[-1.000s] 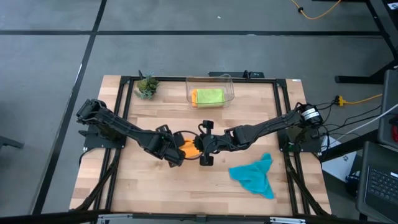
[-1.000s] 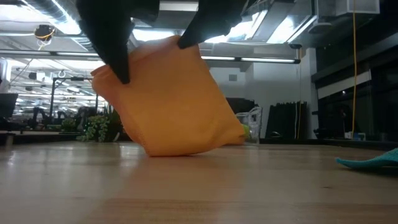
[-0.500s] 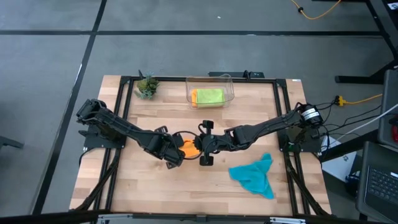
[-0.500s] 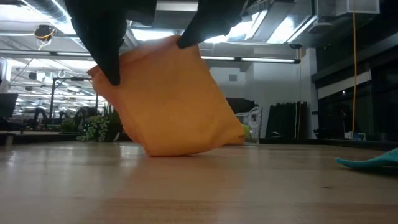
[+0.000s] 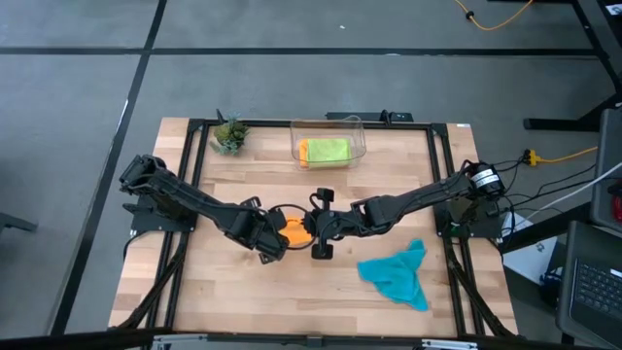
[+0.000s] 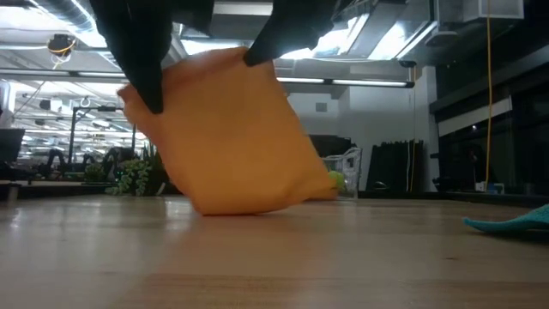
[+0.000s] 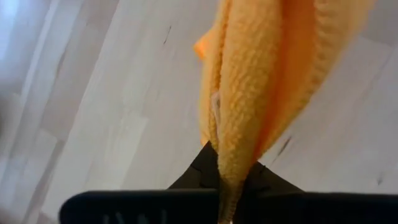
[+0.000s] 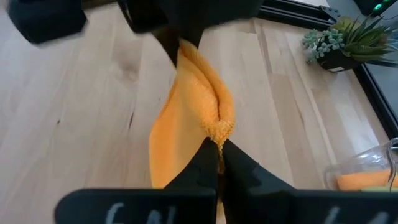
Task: Fold microfiber towels
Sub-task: Fold the orange microfiber cloth
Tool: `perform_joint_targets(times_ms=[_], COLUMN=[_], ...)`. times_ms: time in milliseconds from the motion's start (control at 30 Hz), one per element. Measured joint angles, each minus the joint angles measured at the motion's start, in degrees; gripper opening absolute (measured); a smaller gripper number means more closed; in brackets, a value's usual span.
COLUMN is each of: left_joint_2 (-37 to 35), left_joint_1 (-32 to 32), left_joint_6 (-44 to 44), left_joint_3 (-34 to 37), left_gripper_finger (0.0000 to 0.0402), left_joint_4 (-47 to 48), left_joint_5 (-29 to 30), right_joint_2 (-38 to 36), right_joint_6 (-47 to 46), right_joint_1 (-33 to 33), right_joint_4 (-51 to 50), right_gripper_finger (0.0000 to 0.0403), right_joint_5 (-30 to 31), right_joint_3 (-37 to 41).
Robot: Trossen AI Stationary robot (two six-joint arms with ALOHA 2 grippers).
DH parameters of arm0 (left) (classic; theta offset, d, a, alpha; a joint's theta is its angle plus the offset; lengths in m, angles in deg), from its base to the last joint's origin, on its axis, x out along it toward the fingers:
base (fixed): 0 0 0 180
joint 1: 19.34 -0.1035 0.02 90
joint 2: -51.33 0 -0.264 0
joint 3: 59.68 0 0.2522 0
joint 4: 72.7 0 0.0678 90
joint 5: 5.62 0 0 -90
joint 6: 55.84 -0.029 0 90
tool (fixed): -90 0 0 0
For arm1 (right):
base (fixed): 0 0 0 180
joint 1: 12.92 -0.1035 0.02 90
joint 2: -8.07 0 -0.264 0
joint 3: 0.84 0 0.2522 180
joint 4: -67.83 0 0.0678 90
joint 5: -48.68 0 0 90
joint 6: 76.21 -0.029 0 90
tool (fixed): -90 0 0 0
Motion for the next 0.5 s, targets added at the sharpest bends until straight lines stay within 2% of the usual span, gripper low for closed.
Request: perform_joint_targets(times_ms=[167,300,500], left_joint_2=[-0.1,-0.1,-0.2], left_joint_1=[1.0,2.0,3.6], left_joint_6=[0.2,0.2,2.7], left_joint_3=[-6.2,-11.2,-12.2], left_gripper_finger=[0.0001,0.0001,0.0000], left_joint_4=[6.7,7.8,7.7], left_joint_5=[-0.5,-1.2,-4.6], right_joint_2=[0.0,0.0,0.0], right_joint_6=[-0.1,-1.4,-1.4], right_joint_1=[0.0,-0.7,-3.9], right_joint_4=[0.1,0.5,3.5], right_gripper_finger=[0.0002,0.0002,0.0002], right_joint_5=[0.0,0.0,0.3], right_joint_3=[0.0,0.0,-0.1])
